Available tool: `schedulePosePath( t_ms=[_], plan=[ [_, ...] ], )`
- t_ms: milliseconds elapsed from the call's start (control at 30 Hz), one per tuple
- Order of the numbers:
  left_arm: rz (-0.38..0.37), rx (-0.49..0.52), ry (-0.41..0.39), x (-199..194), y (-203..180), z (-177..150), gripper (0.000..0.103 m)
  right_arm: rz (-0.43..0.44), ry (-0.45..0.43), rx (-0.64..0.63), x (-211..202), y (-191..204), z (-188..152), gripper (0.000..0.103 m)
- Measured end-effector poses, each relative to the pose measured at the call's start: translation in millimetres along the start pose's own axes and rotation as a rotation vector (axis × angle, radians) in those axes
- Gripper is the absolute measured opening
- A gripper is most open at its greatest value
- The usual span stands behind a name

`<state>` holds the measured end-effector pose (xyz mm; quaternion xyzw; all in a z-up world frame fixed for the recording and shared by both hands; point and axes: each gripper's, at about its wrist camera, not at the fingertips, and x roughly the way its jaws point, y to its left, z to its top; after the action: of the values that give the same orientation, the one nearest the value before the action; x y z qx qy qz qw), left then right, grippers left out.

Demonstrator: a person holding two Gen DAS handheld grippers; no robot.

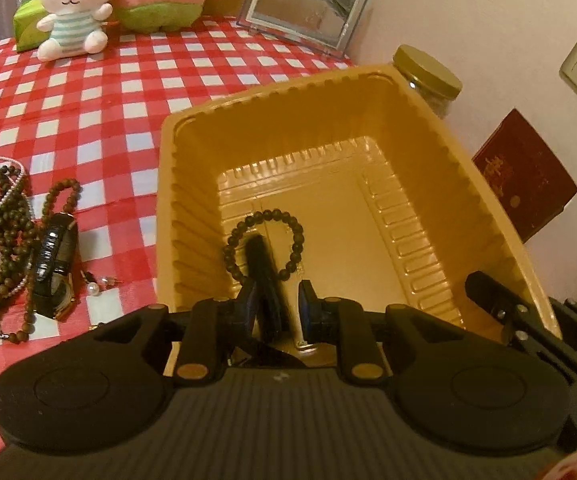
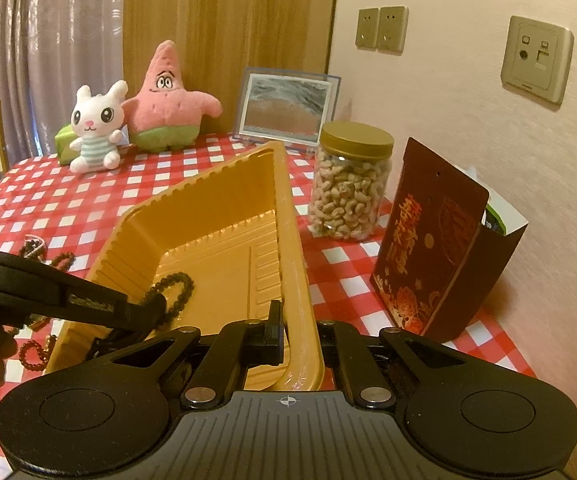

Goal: Organize jewelry
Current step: 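Carry the black pendant into the tray and open the left gripper, then grasp the second black cylindrical pendant with the left gripper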

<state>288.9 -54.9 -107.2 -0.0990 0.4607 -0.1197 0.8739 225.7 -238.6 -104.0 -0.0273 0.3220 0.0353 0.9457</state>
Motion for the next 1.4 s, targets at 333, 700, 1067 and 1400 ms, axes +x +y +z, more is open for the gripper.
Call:
schedulePosePath(
  t_ms=[333, 700, 1067, 1400],
  plan=[
    [0.087, -0.061, -0.124, -53.8, 51.3, -7.0, 0.021, -0.005, -0.004, 0.003, 5.8, -6.2, -1.8, 0.005],
    [0.222, -0.015, -0.058, -55.1, 99.3, -38.1, 0.021, -0.043, -0.015, 0.007, 9.4, -14.4, 1.3, 0.005],
    [0.198, 0.096, -0.016, -15.1, 83.7, -42.0, 0.021, -0.051, -0.007, 0.014, 12.8, -19.7, 3.0, 0.005],
    [0.223, 0.216, -0.035, 11.8, 75.6, -27.3, 0.021, -0.054, 0.000, 0.018, 18.6, -18.1, 1.8, 0.005]
  ],
)
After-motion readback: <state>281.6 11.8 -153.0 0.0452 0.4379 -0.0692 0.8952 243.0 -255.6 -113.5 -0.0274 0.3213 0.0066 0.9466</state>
